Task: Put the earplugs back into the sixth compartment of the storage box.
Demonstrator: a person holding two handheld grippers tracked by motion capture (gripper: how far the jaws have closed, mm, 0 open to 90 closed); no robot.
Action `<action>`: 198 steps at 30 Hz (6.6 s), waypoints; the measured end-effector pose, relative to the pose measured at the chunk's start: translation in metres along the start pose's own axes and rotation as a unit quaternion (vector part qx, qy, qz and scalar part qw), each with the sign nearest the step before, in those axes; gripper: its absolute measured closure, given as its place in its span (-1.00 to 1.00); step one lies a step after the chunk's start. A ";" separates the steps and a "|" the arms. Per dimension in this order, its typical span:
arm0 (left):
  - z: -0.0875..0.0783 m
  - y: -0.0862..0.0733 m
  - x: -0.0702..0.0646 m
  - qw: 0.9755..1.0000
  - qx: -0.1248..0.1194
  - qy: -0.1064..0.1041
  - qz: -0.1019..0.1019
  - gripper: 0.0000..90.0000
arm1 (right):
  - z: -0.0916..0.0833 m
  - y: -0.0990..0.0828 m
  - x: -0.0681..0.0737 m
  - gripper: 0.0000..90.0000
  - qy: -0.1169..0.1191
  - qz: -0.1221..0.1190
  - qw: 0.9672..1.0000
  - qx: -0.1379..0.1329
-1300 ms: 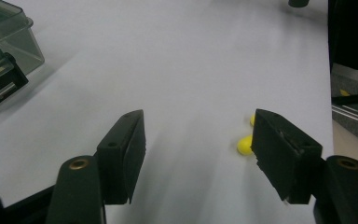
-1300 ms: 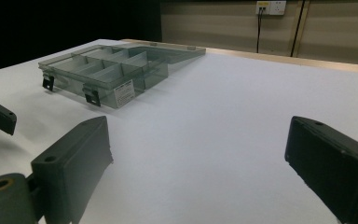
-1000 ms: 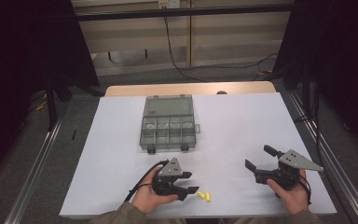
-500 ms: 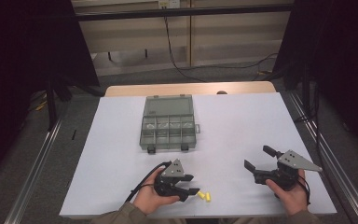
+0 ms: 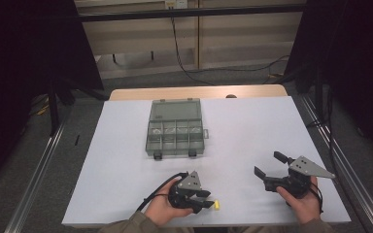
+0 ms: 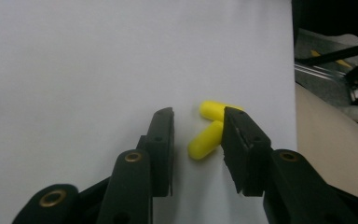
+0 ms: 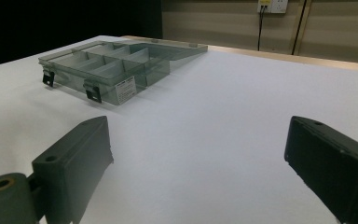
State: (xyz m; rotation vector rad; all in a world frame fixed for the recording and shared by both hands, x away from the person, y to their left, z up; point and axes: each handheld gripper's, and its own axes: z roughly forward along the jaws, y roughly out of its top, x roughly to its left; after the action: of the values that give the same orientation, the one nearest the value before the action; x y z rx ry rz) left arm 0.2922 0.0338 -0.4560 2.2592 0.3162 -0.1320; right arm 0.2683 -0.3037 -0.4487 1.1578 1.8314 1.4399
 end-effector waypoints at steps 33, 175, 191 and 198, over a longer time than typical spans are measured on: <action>-0.041 0.005 0.035 0.992 -0.070 0.065 -0.085 0.82 | 0.000 0.001 0.003 -0.85 0.003 -0.002 1.000 -0.003; -0.089 0.008 0.122 0.938 -0.114 0.265 -0.192 0.46 | -0.004 0.003 0.003 -0.84 0.006 -0.004 1.000 -0.014; -0.090 0.013 0.099 0.946 -0.129 0.240 -0.174 -0.04 | -0.004 0.003 0.004 -0.84 0.007 -0.005 1.000 -0.014; -0.081 0.018 0.089 0.955 -0.119 0.215 -0.164 -0.26 | -0.004 0.003 0.005 -0.84 0.007 -0.005 1.000 -0.014</action>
State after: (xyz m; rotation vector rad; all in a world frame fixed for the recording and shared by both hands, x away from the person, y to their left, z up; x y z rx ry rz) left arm 0.3816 0.0998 -0.4079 1.9630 0.8907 0.2213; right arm 0.2636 -0.3016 -0.4438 1.1256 1.8181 1.4681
